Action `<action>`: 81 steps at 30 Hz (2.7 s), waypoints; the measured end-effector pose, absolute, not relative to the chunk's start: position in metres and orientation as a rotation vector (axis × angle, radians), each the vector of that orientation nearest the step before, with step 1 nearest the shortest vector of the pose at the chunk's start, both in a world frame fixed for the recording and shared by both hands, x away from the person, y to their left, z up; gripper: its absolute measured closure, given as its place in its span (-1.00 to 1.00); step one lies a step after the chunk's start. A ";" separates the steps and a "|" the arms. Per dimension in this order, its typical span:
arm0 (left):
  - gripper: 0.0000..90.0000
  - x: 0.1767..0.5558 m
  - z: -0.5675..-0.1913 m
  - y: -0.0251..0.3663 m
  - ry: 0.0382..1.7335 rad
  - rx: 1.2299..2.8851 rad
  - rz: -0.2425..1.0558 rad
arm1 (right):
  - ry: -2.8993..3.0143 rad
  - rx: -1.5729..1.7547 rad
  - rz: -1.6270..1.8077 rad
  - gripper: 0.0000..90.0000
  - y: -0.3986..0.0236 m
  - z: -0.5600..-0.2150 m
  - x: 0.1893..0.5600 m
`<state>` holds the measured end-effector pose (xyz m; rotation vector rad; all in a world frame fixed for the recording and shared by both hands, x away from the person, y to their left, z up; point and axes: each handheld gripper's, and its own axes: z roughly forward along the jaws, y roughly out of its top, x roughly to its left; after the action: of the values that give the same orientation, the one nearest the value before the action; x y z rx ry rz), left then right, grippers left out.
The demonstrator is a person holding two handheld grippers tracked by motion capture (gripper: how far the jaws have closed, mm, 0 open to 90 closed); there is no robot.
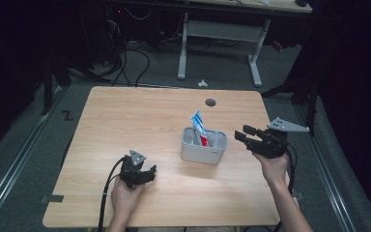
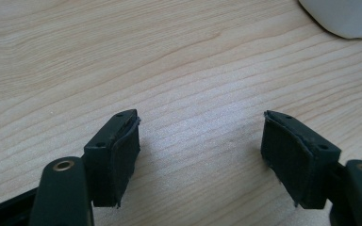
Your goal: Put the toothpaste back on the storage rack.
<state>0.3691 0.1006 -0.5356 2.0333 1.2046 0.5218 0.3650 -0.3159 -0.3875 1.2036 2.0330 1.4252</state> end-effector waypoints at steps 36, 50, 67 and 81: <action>-0.35 0.369 -0.536 0.101 1.206 2.031 0.521 | 1.961 1.292 1.426 0.12 -0.356 -0.404 0.344; -0.35 0.369 -0.536 0.101 1.206 2.030 0.521 | 1.936 1.327 1.418 0.12 -0.368 -0.416 0.337; -0.35 0.369 -0.536 0.101 1.206 2.029 0.521 | 1.920 1.390 1.407 0.12 -0.377 -0.435 0.330; -0.35 0.369 -0.536 0.101 1.206 2.029 0.522 | 1.922 1.442 1.370 0.12 -0.379 -0.450 0.327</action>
<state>0.3692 0.1009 -0.5356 2.0295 1.2065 0.5215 0.3272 -0.3794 -0.4497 1.4419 1.9216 1.3700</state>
